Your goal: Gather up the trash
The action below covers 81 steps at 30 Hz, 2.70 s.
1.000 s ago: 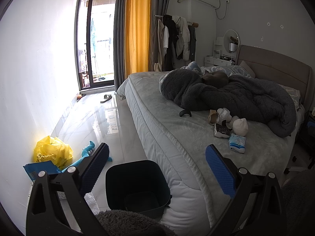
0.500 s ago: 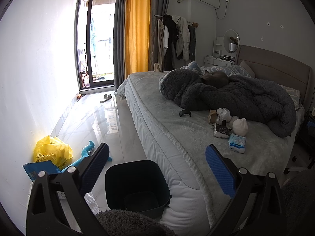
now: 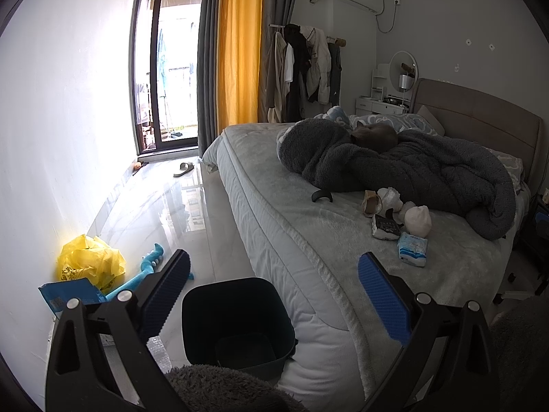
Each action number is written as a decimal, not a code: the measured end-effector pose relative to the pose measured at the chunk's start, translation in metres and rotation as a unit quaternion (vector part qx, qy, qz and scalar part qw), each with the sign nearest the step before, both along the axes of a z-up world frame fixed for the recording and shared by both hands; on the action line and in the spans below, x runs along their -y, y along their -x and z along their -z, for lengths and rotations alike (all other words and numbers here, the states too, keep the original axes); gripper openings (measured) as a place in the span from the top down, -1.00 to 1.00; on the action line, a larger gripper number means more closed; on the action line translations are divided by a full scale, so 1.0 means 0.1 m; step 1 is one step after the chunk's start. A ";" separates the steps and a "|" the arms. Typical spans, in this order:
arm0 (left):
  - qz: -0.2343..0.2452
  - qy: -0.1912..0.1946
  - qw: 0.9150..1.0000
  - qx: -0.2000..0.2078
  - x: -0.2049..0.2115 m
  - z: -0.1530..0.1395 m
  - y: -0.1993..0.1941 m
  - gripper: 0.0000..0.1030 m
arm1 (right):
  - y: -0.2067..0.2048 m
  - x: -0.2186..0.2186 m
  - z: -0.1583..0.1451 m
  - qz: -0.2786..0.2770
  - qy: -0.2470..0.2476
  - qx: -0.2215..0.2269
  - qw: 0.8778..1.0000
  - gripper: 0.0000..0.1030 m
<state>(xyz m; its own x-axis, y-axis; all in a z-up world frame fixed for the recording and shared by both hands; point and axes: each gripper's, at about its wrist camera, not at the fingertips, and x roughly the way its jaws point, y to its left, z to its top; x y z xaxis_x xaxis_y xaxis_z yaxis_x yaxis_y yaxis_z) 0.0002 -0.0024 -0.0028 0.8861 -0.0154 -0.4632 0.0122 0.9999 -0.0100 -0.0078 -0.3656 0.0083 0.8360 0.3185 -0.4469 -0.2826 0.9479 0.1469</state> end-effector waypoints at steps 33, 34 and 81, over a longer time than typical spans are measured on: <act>0.135 -0.016 0.989 -0.054 0.54 0.06 -0.57 -0.93 | -0.84 -0.12 0.04 -0.031 0.042 -0.084 0.995 -0.94; 0.141 -0.013 0.988 -0.055 0.55 0.06 -0.60 -0.93 | -0.89 -0.13 0.04 -0.035 0.041 -0.086 0.995 -0.94; 0.318 0.032 0.918 -0.233 1.98 1.14 -1.82 -0.45 | -2.68 -0.15 1.12 -0.108 -0.020 -0.230 0.967 -0.94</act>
